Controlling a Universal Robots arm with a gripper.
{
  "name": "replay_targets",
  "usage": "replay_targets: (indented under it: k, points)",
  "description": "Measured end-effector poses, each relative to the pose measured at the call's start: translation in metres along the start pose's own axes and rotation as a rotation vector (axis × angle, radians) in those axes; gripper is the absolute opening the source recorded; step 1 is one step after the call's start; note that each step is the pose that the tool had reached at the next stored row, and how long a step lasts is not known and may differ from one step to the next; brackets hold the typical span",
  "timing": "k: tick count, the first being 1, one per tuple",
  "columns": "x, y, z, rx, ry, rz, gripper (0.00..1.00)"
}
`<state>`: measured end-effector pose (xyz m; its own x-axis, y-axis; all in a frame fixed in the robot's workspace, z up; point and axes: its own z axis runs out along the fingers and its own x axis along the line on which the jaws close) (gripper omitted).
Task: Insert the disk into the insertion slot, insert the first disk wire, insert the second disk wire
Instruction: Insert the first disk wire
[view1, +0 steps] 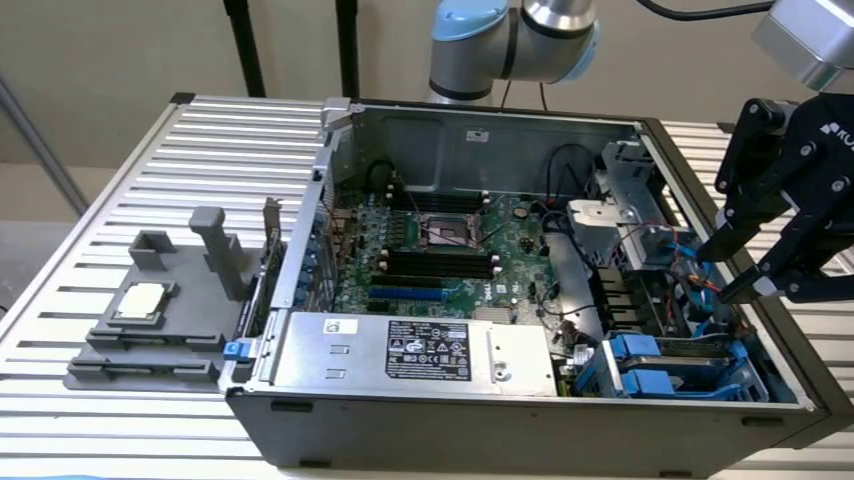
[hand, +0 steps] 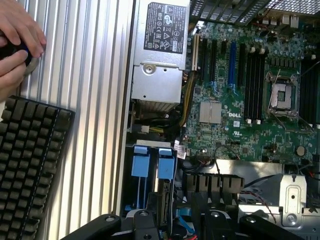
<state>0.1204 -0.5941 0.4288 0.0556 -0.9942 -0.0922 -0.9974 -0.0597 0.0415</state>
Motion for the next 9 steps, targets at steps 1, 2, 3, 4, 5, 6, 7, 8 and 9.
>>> replay_targets:
  k: [1, 2, 3, 4, 5, 6, 7, 8, 9]
  points:
    - [0.000, -0.0041, 0.0003, -0.0011, 0.0000, 0.000, 0.40]
    - [0.001, -0.0085, 0.0009, -0.0026, -0.0001, 0.001, 0.40]
    - [0.001, -0.0135, 0.0021, -0.0035, -0.0003, 0.001, 0.40]
    - [0.001, -0.0179, 0.0035, -0.0039, -0.0003, 0.001, 0.40]
    - [0.002, -0.0225, 0.0051, -0.0039, -0.0003, 0.001, 0.40]
    - [0.002, -0.0271, 0.0066, -0.0039, -0.0001, 0.001, 0.40]
    - [0.003, -0.0315, 0.0082, -0.0039, -0.0001, 0.001, 0.40]
    - [0.003, -0.0355, 0.0098, -0.0039, -0.0003, 0.001, 0.40]
    - [0.003, -0.0392, 0.0115, -0.0039, -0.0003, 0.001, 0.40]
